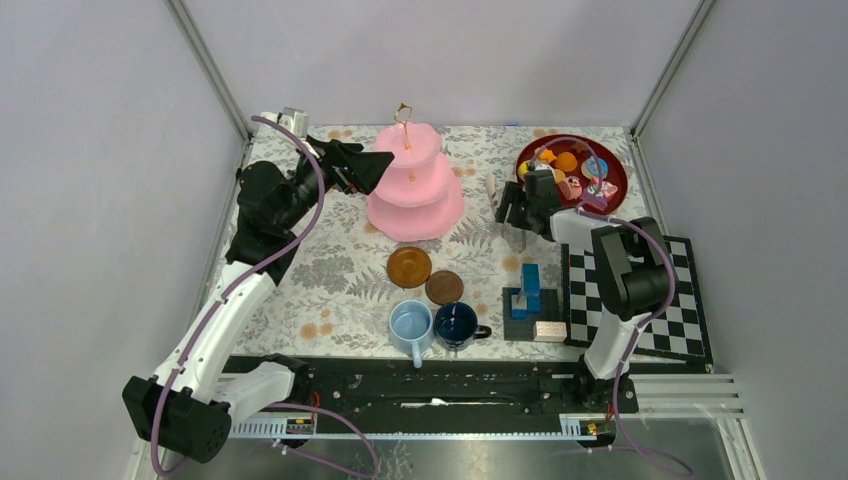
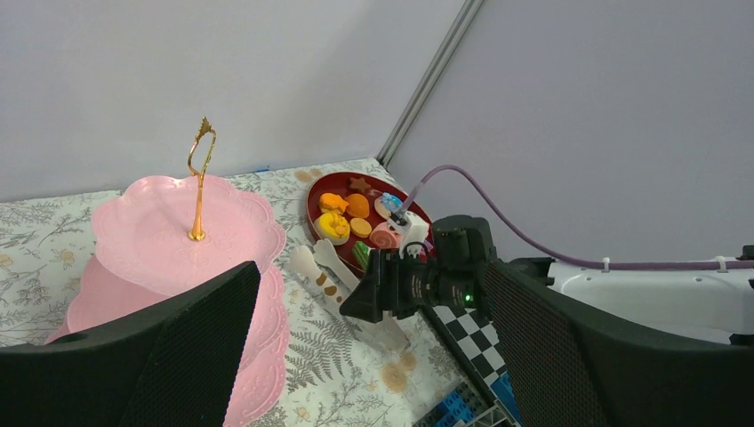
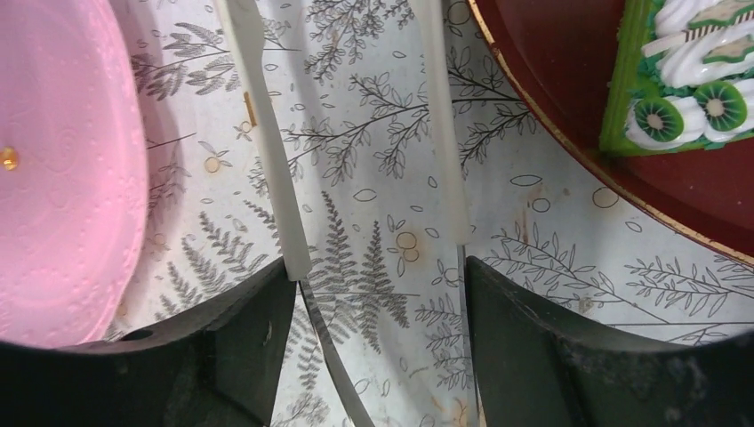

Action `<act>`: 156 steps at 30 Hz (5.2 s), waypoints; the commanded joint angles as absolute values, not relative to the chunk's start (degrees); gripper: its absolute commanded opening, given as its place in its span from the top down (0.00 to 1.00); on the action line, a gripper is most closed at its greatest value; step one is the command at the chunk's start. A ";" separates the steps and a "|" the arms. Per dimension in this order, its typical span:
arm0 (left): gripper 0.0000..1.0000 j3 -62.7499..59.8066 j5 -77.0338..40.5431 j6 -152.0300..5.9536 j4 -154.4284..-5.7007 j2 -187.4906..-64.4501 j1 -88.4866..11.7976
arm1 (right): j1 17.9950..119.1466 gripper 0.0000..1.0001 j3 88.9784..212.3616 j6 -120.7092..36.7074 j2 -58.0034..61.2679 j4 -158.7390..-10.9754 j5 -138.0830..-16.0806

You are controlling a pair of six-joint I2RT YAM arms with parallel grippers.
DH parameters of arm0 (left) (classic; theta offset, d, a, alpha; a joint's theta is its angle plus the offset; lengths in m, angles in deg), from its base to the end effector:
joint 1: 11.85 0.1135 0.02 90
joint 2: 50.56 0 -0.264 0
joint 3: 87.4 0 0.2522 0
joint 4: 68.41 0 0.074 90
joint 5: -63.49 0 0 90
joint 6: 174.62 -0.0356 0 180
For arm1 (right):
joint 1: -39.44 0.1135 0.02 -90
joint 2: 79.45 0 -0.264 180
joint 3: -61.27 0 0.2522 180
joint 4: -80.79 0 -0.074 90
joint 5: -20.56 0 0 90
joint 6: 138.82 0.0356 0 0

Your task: Serve the afternoon tea

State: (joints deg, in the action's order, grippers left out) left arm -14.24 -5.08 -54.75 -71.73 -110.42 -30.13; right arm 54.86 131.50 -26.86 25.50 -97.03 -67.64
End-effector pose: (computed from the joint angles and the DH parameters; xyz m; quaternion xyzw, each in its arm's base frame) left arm 0.2223 -0.0871 0.4184 0.0779 0.6429 -0.4161 0.6384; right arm 0.3695 0.1008 0.1591 0.0580 0.8926 0.1299 0.4279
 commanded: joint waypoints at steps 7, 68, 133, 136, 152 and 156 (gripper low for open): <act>0.01 -14.54 -4.86 -54.97 -68.28 -110.69 -30.30 | 47.83 0.26 147.26 -26.38 20.98 -72.26 -84.02; 0.01 -8.62 -34.90 -72.93 -83.81 -113.47 -54.72 | 40.24 0.30 170.95 -39.36 25.15 -32.63 -72.32; 0.01 -9.56 -33.65 -72.49 -82.88 -113.11 -54.69 | 43.13 0.34 170.75 -39.50 31.80 -32.19 -66.16; 0.01 -9.52 -33.63 -72.49 -82.86 -113.05 -54.68 | 43.22 0.34 170.71 -39.50 32.20 -32.14 -66.21; 0.01 -9.56 -33.47 -72.40 -82.80 -113.19 -54.62 | 43.32 0.59 171.24 -38.60 29.29 -33.47 -64.41; 0.01 -9.50 -33.45 -72.36 -82.91 -112.92 -54.60 | 43.30 0.65 171.59 -38.76 28.27 -33.57 -63.68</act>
State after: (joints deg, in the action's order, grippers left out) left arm -9.55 -33.75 -72.37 -85.46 -114.48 -54.59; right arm 42.89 169.71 -38.73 32.60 -33.47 -66.17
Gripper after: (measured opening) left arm 0.990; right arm 0.622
